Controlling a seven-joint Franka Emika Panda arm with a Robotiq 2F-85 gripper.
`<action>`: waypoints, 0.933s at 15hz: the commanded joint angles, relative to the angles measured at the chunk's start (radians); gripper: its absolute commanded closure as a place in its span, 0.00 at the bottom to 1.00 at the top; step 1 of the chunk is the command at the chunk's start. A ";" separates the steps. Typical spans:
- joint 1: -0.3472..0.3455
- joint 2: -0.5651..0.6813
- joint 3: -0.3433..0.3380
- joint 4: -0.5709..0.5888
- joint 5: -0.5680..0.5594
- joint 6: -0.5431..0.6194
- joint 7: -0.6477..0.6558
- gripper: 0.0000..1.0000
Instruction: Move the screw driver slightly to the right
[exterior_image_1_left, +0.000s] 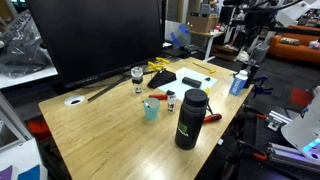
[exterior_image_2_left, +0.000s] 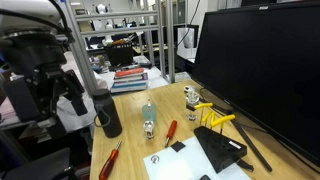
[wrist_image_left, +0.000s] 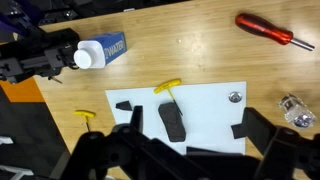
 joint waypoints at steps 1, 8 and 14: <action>0.007 0.004 -0.007 -0.004 -0.006 -0.008 0.004 0.00; 0.063 0.061 -0.009 0.012 0.021 0.086 -0.024 0.00; 0.153 0.291 -0.034 0.104 0.016 0.315 -0.180 0.00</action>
